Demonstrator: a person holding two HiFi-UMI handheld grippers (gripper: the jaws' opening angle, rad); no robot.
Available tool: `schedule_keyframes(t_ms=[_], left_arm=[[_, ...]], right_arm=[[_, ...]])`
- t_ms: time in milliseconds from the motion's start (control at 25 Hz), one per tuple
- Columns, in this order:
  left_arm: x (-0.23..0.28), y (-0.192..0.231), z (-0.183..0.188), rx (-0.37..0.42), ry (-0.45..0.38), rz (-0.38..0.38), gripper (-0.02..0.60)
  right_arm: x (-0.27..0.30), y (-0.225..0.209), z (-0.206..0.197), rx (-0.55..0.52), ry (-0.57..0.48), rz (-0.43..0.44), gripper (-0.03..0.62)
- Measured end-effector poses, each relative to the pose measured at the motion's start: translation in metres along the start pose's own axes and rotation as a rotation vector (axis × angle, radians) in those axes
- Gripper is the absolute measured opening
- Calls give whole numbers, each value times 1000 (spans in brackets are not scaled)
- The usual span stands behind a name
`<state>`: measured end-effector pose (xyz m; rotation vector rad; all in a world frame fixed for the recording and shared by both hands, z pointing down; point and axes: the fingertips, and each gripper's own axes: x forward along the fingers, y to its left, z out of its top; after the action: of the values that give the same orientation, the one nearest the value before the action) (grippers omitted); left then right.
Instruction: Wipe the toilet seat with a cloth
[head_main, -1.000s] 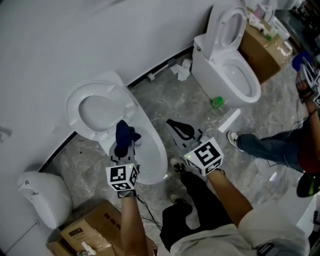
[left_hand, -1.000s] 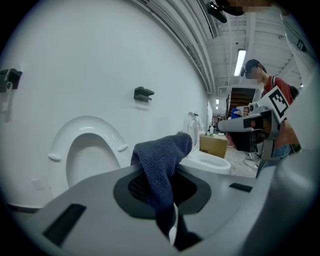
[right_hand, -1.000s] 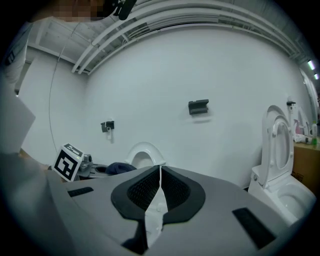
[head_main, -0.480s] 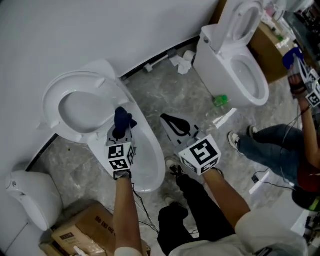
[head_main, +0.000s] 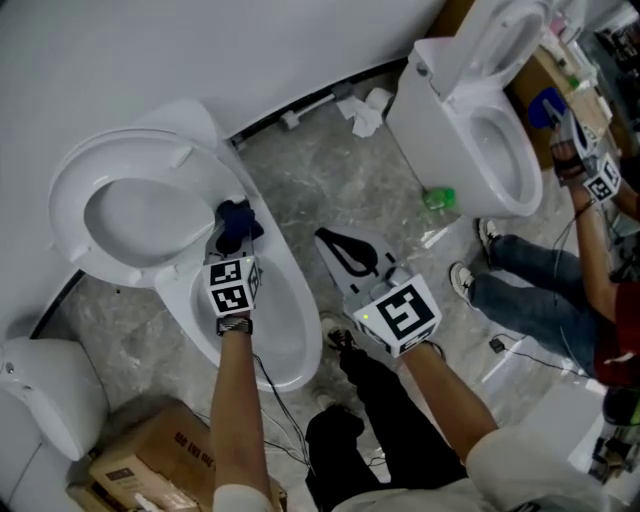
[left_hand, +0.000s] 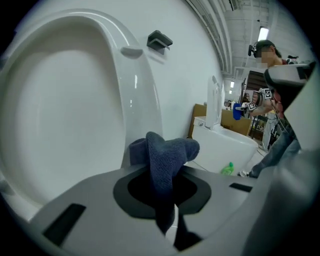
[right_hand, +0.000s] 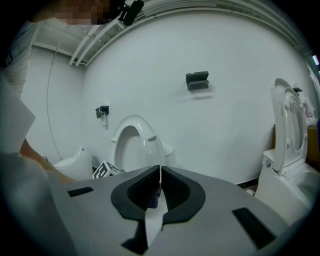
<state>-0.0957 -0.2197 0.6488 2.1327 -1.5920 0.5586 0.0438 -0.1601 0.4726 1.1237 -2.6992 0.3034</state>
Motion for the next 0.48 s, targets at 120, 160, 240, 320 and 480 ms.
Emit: schedule_keyframes(t_ms=[120,160,240,320,480], left_arm=[[11,8,2,-55,-15,10,43],[14,8,4,-70,-20,8,43],[18,8,2,-107,-28,8,43],[21,13,-4,-154,-29,27,43],[20,24,-17,-151,-6,67,43]], right_arm=[[5,2,-6,-1,10,16,29],[7,2,-8,1,10,21,29],[10,3,-11,9,8,23,29],[13,5,-12,8,2,29,29],[16,7,-12,3,-5,33,29]])
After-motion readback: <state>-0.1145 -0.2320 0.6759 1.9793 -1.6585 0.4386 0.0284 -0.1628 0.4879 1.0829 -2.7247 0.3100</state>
